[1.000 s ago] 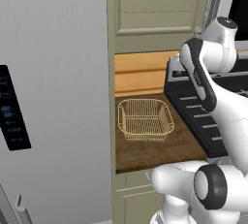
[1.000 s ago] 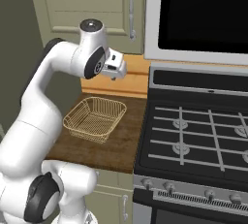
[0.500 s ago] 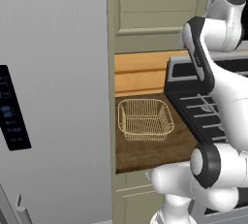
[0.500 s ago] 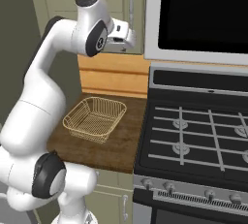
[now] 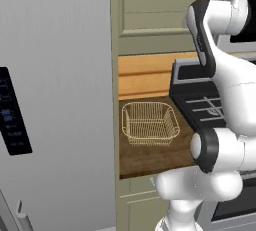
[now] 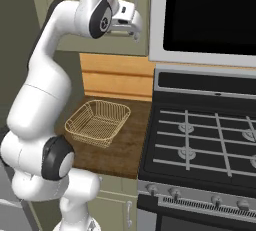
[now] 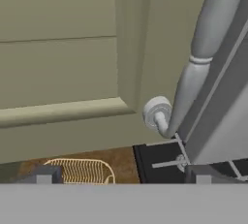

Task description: Open the cabinet, pick up the bread from the cabinet and place it in the basket. Then move the basket to the dining counter.

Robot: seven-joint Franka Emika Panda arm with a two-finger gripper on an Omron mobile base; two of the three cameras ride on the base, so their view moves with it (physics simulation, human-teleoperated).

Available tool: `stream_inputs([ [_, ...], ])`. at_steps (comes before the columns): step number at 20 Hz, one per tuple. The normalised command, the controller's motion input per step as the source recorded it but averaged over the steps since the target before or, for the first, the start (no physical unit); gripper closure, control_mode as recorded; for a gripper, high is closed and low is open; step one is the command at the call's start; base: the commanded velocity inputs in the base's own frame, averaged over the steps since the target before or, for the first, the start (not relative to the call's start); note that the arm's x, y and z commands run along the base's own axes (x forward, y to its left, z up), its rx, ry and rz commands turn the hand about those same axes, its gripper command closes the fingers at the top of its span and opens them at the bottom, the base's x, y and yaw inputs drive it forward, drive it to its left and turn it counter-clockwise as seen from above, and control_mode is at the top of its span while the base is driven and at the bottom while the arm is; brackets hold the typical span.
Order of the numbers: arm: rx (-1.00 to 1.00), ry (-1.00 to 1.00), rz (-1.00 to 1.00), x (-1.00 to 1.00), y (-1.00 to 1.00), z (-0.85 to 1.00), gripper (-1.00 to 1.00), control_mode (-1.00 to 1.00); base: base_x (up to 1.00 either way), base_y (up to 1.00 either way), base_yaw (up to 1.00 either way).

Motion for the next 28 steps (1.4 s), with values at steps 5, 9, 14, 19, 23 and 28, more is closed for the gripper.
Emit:
stream_inputs([
  [5,0.05,-0.11,-0.16,0.45,-0.44,0.27,-1.0,-1.0,0.0,0.0,0.0],
  [9,0.06,-0.01,0.0,0.33,-0.38,0.0,-1.0,-1.0,0.0,0.0,0.0],
  [14,0.02,0.0,0.01,0.5,-0.5,0.0,-1.0,-1.0,0.0,0.0,0.0],
  [19,0.0,-0.03,0.0,0.21,-0.08,-0.01,-1.0,-1.0,0.0,0.0,0.0],
  [23,0.0,-0.21,0.02,0.24,0.0,-0.24,-1.0,-1.0,0.0,0.0,0.0],
  [28,0.0,-0.26,0.02,0.18,0.0,-0.26,-1.0,-1.0,0.0,0.0,0.0],
])
